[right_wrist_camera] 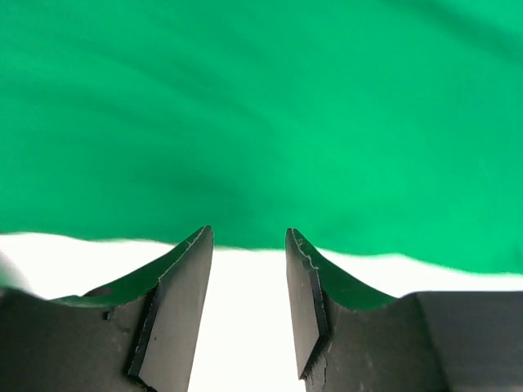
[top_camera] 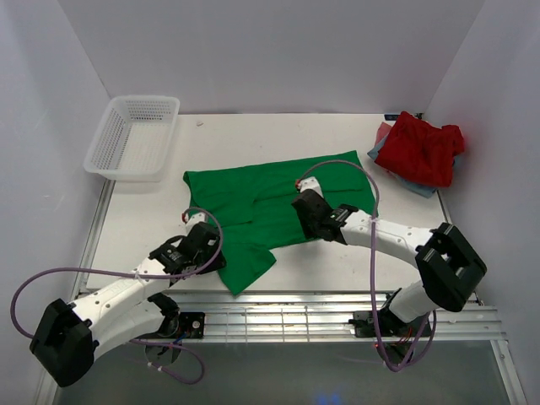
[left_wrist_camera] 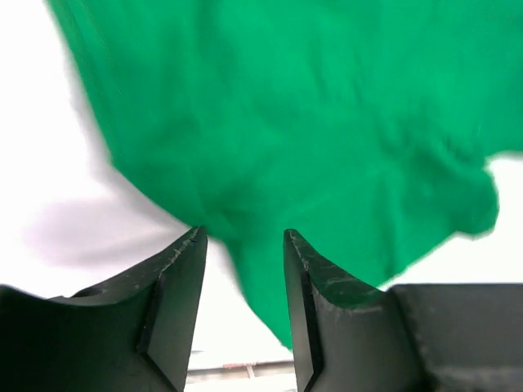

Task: Fold and stack the t-shirts
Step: Fold the tshirt

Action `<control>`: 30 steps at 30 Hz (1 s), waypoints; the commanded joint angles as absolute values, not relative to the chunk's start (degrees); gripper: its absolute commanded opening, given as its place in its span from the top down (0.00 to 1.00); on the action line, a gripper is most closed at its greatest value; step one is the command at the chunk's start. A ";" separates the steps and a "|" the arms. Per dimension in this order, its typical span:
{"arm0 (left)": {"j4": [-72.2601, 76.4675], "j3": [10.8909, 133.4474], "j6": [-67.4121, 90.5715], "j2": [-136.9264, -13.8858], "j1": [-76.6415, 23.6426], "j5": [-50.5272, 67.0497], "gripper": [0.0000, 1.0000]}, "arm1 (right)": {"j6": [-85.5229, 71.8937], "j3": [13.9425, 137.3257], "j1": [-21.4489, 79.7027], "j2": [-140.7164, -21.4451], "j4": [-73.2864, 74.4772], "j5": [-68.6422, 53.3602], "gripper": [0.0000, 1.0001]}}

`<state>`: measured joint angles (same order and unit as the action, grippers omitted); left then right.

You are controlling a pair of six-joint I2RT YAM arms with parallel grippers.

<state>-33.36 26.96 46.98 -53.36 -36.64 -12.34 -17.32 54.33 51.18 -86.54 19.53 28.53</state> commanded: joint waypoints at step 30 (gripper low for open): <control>-48.87 35.25 73.65 -60.47 -65.48 -26.46 0.47 | -14.85 40.61 23.12 -72.60 18.63 21.01 0.53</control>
